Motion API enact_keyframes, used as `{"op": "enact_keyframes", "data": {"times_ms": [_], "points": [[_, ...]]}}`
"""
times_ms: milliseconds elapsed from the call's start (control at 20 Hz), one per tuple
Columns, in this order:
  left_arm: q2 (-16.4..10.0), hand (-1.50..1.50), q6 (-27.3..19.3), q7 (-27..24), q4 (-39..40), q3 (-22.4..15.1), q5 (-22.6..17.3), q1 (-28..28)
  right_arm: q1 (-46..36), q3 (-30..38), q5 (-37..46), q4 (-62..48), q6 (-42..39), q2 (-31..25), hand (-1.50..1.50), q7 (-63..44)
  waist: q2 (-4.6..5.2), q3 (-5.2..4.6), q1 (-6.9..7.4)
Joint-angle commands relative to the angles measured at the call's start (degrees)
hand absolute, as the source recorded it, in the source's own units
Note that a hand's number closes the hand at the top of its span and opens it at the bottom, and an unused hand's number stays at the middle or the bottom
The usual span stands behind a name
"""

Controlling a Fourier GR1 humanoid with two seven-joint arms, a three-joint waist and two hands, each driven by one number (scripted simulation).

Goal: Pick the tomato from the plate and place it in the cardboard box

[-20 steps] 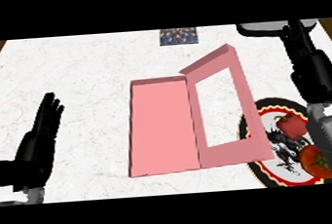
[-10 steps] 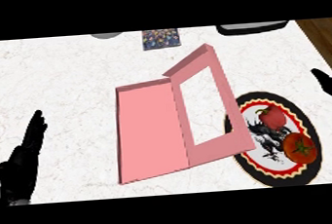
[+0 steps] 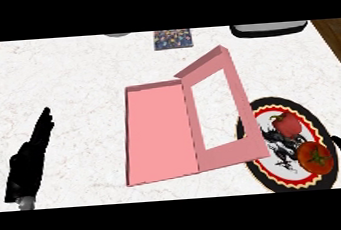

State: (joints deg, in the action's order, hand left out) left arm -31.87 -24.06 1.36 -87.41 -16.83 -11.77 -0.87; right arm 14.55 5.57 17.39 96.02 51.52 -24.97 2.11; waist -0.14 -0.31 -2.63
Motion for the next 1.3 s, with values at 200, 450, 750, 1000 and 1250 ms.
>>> {"op": "enact_keyframes", "data": {"times_ms": [200, 450, 750, 1000, 1250], "points": [[-0.5, 0.0, 0.3, 0.2, -1.4, 0.2, 0.8, 0.7, 17.4, -4.3, 11.1, 6.6, -14.3, -9.1, -1.5, -20.8, 0.52, -0.36, 1.75], [0.6, 0.0, 0.5, 1.2, -2.0, -1.3, 1.6, 2.0, 20.4, -7.1, 13.9, 16.4, -27.3, -14.2, -1.5, -37.9, 0.71, -0.28, 2.95], [2.6, 0.0, 1.2, 1.2, 0.5, -1.1, 1.8, 3.4, 11.3, -13.6, 21.8, 28.0, -39.9, -13.2, -1.5, -63.0, 0.51, 0.07, 3.8], [1.8, 0.0, 5.0, 1.5, 2.8, 1.5, 1.4, 4.8, 1.9, -20.9, 32.3, 23.1, -42.8, -4.1, -1.5, -71.9, 0.31, 0.25, 3.14], [4.6, 0.0, 1.7, 4.1, -0.6, -0.6, 5.0, 3.8, 1.1, -18.1, 31.6, 23.0, -49.1, -3.0, -1.5, -73.7, 0.2, 0.28, 2.85]]}}
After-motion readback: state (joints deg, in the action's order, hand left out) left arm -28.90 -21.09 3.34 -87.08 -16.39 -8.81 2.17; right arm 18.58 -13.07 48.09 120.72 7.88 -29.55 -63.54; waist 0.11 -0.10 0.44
